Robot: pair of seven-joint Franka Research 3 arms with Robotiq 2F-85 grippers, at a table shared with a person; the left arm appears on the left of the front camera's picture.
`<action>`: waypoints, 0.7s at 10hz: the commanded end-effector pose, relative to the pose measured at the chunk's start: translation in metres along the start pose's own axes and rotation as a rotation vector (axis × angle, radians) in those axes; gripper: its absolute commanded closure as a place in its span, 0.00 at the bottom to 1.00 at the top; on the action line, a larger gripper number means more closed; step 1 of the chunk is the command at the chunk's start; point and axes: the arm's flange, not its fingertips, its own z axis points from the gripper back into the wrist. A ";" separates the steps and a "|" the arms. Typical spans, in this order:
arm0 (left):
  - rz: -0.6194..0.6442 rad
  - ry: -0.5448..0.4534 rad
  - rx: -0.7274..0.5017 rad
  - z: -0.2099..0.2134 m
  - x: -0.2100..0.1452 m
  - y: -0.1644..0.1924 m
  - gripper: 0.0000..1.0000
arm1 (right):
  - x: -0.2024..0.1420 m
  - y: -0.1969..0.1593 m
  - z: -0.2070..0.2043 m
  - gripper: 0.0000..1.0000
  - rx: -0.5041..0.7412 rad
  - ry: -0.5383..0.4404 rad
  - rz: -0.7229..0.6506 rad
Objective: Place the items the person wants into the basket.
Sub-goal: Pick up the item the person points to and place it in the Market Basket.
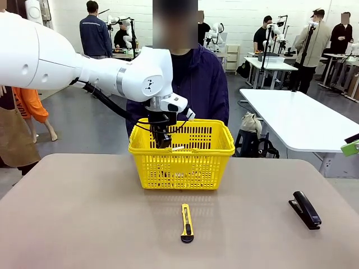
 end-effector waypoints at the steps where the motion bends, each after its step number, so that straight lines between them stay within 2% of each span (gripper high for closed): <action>1: -0.006 -0.043 -0.017 -0.007 -0.002 0.006 0.85 | 0.000 -0.002 0.000 0.00 0.007 0.002 -0.004; 5: 0.000 -0.066 -0.015 -0.013 0.000 0.007 0.85 | 0.000 -0.002 0.000 0.00 0.007 0.002 -0.004; 6: 0.000 -0.067 -0.014 -0.014 -0.001 0.006 0.63 | 0.000 -0.002 0.000 0.00 0.007 0.002 -0.004; 7: 0.001 -0.066 -0.012 -0.014 -0.001 0.007 0.27 | 0.000 -0.002 0.000 0.00 0.007 0.002 -0.004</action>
